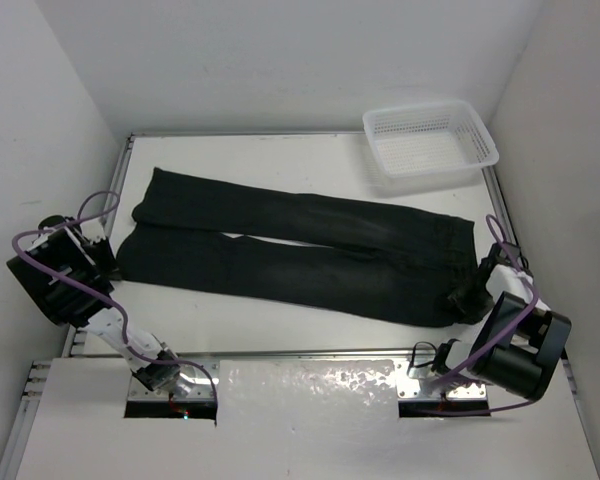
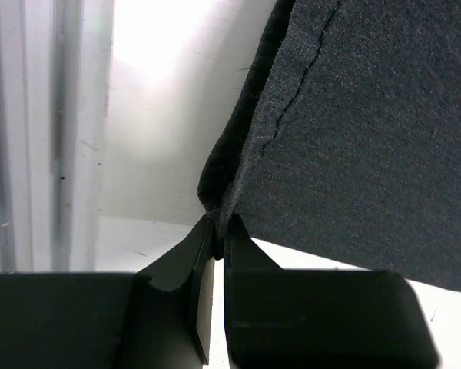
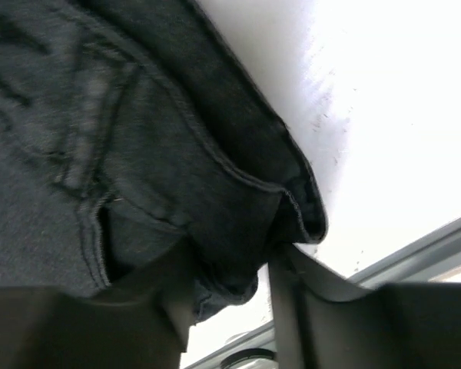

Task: Fold and stack the trousers
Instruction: Flatten the trousers out

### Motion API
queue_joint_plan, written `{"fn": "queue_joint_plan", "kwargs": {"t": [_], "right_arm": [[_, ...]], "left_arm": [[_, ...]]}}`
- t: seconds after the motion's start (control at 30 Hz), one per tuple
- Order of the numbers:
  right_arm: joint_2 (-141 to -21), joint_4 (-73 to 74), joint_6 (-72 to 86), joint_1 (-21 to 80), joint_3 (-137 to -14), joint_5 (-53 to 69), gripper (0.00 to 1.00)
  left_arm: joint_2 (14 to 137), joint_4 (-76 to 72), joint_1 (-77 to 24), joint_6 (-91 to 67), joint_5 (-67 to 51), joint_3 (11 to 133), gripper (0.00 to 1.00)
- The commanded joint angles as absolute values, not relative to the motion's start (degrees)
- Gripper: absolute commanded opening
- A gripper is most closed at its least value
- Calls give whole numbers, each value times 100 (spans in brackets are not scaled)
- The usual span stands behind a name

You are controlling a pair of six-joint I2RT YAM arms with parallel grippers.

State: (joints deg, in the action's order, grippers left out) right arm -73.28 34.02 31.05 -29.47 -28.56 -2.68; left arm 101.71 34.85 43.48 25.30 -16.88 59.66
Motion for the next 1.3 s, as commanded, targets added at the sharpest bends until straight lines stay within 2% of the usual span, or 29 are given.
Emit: {"fn": "queue_joint_plan", "kwargs": {"t": [0.0, 0.07, 0.23, 0.5, 0.57, 0.6, 0.63, 0.67, 0.7, 0.73, 0.93, 1.03, 1.13, 1.27], "right_arm": [[-7366, 3101, 3199, -2979, -2821, -456, 33], [-7278, 3312, 3296, -3137, -3005, -711, 25], [-7128, 3472, 3296, -3480, -3260, -730, 15], [-7348, 3647, 3024, -3481, -3524, -799, 15], [-7330, 3665, 3032, -3489, -3533, -852, 26], [-7339, 3682, 3058, -3489, -3542, -861, 38], [-7339, 3683, 3085, -3498, -3559, -879, 62], [-7330, 3735, 3085, -3489, -3594, -905, 70], [-7321, 3770, 3128, -3489, -3717, -957, 78], [-7278, 3823, 3138, -3489, -3779, -1062, 80], [-7032, 3911, 2963, -3472, -4692, -1021, 84], [-7066, 3605, 2752, -3183, -5193, -633, 80], [-7522, 3376, 2663, -2796, -5782, -668, 81], [-9143, 3638, 2865, -2655, -7141, -493, 81]], "left_arm": [[10117, 3691, 4350, 2768, -1804, 5880, 0], [9888, 4007, 4403, 3154, -1180, 5968, 0], [9589, 4911, 4570, 4129, -98, 6021, 0], [9036, 5335, 4570, 4403, 360, 5231, 0], [9009, 5300, 4562, 4421, 466, 5168, 1], [9026, 5282, 4570, 4395, 492, 5220, 9], [9044, 5282, 4570, 4334, 457, 5299, 17], [9114, 5317, 4570, 4290, 414, 5413, 30], [9158, 5396, 4570, 4211, 370, 5736, 38], [9219, 5466, 4570, 4166, 195, 5965, 48], [9668, 6231, 4465, 3885, -1185, 8189, 51], [9904, 6153, 3853, 3499, -1476, 9095, 55], [10413, 5775, 3097, 2972, -1257, 9885, 58], [11554, 5083, 2734, 1727, -1476, 11176, 59]]}}
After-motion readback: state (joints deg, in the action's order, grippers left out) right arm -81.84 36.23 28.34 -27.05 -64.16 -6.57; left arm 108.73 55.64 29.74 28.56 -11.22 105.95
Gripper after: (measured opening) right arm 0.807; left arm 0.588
